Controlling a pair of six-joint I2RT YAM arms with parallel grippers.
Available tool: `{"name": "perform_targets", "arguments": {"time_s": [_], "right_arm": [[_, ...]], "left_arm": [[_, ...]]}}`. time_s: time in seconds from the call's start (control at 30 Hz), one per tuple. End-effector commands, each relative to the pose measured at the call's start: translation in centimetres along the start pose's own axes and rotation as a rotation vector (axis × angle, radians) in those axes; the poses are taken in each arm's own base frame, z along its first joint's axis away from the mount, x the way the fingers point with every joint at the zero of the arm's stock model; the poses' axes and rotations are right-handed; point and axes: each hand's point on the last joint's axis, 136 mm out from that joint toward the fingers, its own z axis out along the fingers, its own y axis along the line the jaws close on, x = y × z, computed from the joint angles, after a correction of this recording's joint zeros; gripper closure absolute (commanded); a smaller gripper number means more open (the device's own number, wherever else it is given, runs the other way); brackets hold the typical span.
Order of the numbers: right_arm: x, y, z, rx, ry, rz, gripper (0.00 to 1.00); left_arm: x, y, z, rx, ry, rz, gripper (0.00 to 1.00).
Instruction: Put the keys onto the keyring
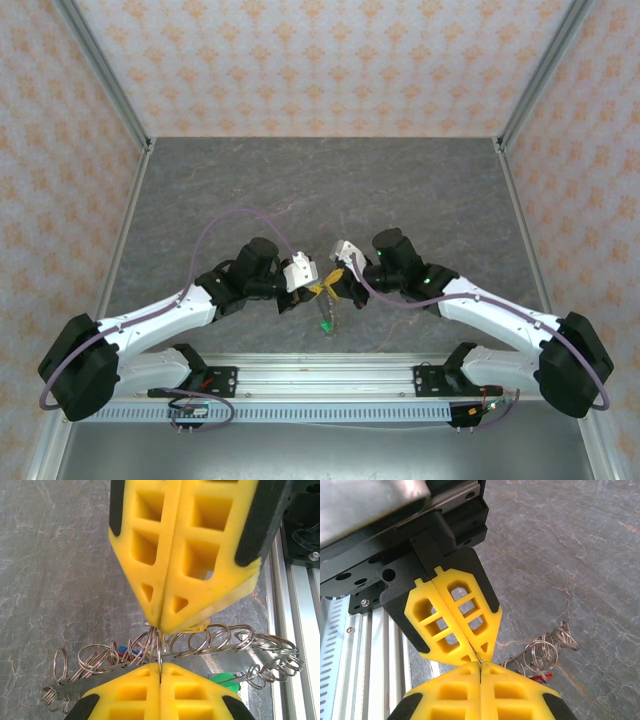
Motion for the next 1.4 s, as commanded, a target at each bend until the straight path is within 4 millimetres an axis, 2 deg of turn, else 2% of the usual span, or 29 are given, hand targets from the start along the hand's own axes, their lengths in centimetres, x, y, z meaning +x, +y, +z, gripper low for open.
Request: {"name": "perform_targets", "arguments": {"time_s": [0.0, 0.7, 1.0, 1.13, 1.37], "right_arm": [[-1.4, 0.3, 0.2, -0.025, -0.042, -0.015, 1.00], [-2.0, 0.3, 0.4, -0.030, -0.067, -0.010, 1.00], [0.8, -2.3, 0.3, 0.124, 0.066, 0.006, 1.00], [0.6, -2.9, -0.1, 0.173, 0.045, 0.030, 1.00], [1.3, -2.7, 0.0, 0.165, 0.047, 0.090, 1.00]], "left_arm": [[-2.6, 0.2, -0.5, -0.002, -0.072, 0.034, 1.00], [-2.6, 0.1, -0.5, 0.005, -0.071, 0.036, 1.00], [-2.6, 0.0, -0.6, 0.007, -0.073, 0.041, 1.00], [-2.3, -0.1, -0.6, 0.011, -0.066, 0.046, 1.00], [-2.2, -0.3, -0.6, 0.017, -0.068, 0.062, 1.00]]}}
